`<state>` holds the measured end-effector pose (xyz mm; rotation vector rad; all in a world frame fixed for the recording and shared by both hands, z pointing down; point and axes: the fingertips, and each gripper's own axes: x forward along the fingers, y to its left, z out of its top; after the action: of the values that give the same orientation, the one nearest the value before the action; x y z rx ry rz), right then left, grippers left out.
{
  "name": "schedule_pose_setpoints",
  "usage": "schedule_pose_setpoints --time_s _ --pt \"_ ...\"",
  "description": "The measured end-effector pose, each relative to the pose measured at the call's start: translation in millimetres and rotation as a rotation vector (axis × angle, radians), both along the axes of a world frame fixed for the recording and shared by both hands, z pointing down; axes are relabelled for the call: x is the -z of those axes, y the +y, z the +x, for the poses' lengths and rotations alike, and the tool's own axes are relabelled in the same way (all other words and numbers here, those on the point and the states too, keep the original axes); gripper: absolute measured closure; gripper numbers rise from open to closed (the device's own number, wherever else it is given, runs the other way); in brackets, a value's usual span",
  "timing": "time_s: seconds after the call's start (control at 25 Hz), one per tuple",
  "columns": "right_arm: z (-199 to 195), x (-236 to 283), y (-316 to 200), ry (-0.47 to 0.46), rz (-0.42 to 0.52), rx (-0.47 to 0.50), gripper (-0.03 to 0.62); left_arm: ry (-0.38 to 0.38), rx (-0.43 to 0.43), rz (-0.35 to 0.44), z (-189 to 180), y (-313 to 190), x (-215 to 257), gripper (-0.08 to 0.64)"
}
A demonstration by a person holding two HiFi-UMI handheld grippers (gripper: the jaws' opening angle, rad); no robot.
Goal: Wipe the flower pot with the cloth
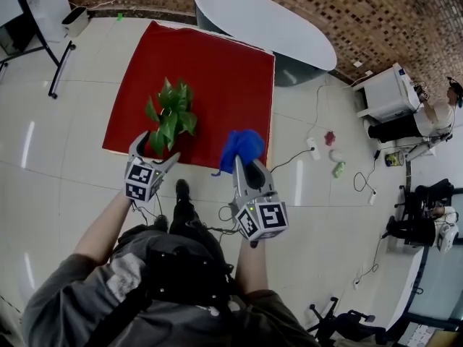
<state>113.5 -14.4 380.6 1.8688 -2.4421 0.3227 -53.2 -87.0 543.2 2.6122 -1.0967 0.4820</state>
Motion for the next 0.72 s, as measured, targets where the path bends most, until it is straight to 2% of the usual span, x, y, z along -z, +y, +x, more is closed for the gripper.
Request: schedule_pose_setpoints --time_s 0.16,0.32,0.44,0.72 --pt "14 -21 -31 -0.004 -0.026 0.027 0.535 0.004 0.000 0.013 12 -22 -11 0.089" --pt "14 -53 -55 0.013 -0.064 0.108 0.535 -0.016 -0.055 0.062 30 -36 -19 0.089" --pt "11 -87 -75 0.012 -0.118 0.154 0.535 -0.039 -0.047 0.066 34 -49 -35 0.089" --pt "-25 -142 -120 -0.077 -0.221 0.339 0.535 -0.068 -0.025 0.117 28 -72 -49 0.093"
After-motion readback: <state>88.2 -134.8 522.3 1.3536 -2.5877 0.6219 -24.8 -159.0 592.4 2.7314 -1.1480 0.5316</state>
